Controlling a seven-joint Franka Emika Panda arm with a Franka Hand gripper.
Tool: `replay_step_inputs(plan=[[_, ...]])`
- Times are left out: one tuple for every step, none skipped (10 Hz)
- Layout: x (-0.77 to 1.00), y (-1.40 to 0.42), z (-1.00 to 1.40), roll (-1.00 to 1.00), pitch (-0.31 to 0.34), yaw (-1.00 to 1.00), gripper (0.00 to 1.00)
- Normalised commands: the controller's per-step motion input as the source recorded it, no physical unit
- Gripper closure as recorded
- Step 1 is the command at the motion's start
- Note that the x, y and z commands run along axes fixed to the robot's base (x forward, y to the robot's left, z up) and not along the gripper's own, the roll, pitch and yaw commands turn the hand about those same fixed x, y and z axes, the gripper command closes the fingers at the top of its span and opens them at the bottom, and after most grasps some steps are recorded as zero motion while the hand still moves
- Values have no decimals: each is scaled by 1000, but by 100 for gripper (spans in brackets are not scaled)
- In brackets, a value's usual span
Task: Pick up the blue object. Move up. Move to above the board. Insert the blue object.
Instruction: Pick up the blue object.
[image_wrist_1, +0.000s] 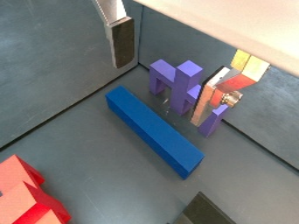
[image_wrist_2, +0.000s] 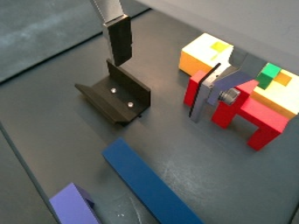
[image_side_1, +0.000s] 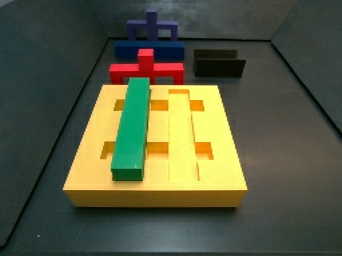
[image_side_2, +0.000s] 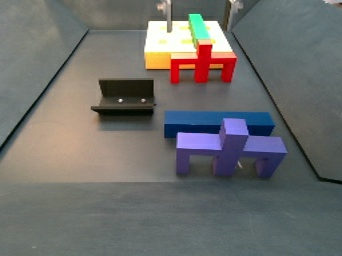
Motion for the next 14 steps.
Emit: replay_step_inputs(plan=[[49,0,0,0,0,0,0],[0,0,0,0,0,-114,0],[20,29,-114,-7,0,-523,0],[229,197,-166,0,90,-743,0],[129,166,-231,0,89,-831,0],[97,134,-234,0,67,-874,0],[111,134,-269,0,40,-886,0],[77,103,-357,0,11,-934,0],[11,23,-371,0,0,-1000,0],[0,0,-446,-13,1,-1000,0],[-40,54,-491,-13,27,-926,0],[-9,0,-463,-7,20,-989,0],[0,0,-437,-20,6,-1000,0],[0,0,-331,-53,0,-1000,0]])
